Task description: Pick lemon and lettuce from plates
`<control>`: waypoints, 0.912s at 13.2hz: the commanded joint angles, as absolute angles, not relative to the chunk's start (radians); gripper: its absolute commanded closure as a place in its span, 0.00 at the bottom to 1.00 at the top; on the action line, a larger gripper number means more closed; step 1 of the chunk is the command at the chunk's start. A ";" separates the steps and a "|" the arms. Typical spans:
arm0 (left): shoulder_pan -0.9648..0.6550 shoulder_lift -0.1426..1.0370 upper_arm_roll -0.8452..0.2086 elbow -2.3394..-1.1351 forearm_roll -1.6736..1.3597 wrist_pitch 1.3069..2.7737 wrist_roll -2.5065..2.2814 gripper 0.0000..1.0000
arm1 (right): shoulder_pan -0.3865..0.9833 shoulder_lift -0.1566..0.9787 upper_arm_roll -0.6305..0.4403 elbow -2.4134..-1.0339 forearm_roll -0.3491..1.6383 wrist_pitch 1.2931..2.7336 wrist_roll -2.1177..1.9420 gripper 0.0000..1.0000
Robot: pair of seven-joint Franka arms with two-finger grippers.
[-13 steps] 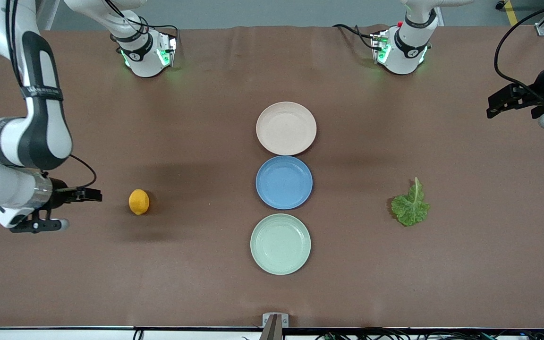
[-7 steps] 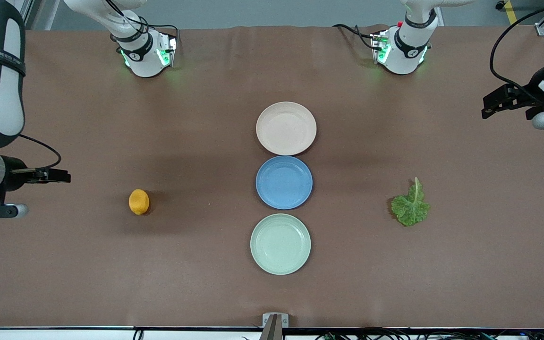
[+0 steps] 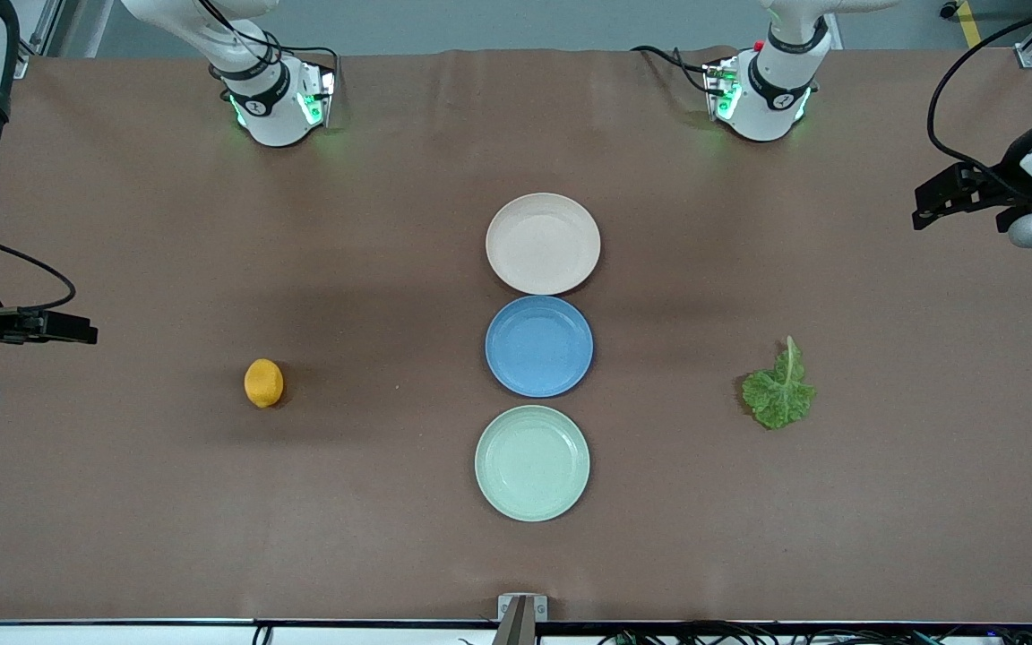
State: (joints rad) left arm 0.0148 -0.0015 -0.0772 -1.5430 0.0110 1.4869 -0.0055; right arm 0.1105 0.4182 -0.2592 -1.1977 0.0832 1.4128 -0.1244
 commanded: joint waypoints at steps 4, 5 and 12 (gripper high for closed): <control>0.015 -0.020 -0.081 -1.554 0.006 1.482 -0.005 0.00 | 0.101 0.269 -0.238 -1.276 0.075 1.353 -0.117 0.00; 0.012 -0.018 -0.081 -1.552 0.006 1.485 -0.005 0.00 | 0.101 0.240 -0.238 -1.308 0.074 1.361 -0.117 0.00; 0.020 -0.015 -0.109 -1.551 -0.006 1.488 -0.003 0.00 | 0.080 0.118 -0.198 -1.426 0.028 1.379 -0.118 0.00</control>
